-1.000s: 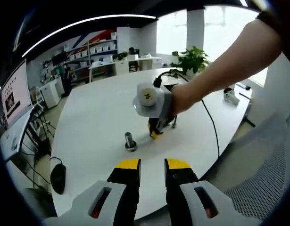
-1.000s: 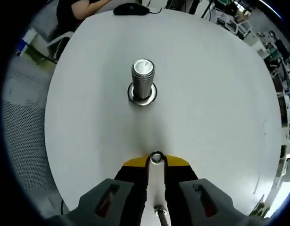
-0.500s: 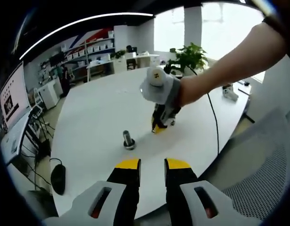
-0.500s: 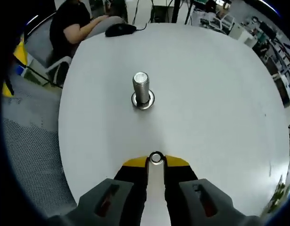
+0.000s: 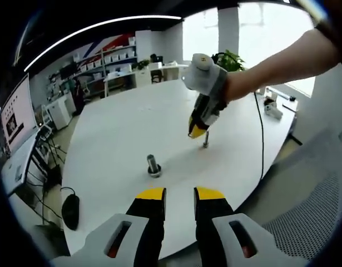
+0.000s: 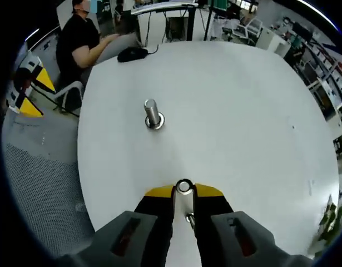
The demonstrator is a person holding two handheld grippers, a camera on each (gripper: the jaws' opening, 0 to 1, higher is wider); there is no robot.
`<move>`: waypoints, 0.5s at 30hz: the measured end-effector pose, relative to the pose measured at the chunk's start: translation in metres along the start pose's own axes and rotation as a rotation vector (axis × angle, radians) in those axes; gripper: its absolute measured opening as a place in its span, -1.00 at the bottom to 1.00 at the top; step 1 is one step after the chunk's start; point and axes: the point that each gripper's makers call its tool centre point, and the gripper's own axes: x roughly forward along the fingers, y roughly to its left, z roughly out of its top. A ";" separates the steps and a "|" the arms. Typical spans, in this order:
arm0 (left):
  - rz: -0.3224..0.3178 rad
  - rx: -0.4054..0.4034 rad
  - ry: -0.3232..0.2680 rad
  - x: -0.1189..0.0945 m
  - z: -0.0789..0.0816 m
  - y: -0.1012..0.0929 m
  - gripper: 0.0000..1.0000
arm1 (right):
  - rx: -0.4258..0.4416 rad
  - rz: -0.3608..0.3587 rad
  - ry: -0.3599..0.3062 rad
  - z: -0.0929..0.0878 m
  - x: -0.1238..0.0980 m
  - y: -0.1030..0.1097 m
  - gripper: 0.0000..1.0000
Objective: Place the washer onto the threaded stud by aligning its center hole with the stud, sliding it down to the base, and recovering from edge contact or off-axis alignment until the washer reaches the visible bottom stop.
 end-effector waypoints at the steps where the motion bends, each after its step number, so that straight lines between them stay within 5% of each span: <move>1: 0.001 0.000 -0.001 0.000 0.000 0.000 -0.65 | 0.005 -0.002 -0.003 -0.001 -0.003 -0.002 -0.71; 15: 0.022 -0.001 -0.001 -0.001 0.000 0.004 -0.65 | 0.069 -0.025 0.003 -0.030 -0.026 -0.027 -0.71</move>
